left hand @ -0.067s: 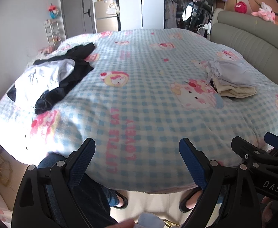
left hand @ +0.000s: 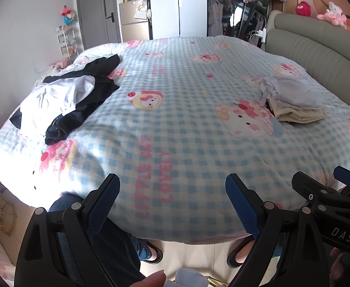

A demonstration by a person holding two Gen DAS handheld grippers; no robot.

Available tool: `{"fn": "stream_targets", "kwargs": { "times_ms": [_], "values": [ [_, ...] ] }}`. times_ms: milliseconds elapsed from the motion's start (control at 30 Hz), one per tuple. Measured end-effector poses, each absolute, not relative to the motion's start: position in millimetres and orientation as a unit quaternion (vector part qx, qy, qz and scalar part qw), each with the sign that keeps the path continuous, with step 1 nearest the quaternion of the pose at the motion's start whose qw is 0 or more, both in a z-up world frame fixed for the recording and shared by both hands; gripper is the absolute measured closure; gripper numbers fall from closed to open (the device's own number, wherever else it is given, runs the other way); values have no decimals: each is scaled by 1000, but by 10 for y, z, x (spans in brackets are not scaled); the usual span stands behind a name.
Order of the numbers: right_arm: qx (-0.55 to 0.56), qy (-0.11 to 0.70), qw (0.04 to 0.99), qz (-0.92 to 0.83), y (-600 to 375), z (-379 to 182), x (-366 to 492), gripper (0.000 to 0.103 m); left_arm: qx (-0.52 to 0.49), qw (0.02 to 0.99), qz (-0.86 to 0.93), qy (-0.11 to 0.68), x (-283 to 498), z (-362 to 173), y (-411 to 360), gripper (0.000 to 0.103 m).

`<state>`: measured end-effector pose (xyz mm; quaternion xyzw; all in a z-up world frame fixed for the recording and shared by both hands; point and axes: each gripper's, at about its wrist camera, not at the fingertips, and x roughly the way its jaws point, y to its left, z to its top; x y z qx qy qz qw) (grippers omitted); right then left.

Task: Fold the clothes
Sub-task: 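Move both grippers toward the white shirt on the black clothes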

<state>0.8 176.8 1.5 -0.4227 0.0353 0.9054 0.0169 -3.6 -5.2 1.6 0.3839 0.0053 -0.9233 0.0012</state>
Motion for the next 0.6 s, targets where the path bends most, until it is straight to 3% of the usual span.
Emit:
{"fn": "stream_targets", "kwargs": {
  "times_ms": [433, 600],
  "values": [
    [-430, 19, -16, 902, 1572, -37, -84, 1, 401, -12, -916, 27, -95, -116, -220, 11],
    [-441, -8, -45, 897, 1363, -96, -270, 1, 397, -10, -915, 73, -147, -87, -574, 11]
  ]
}}
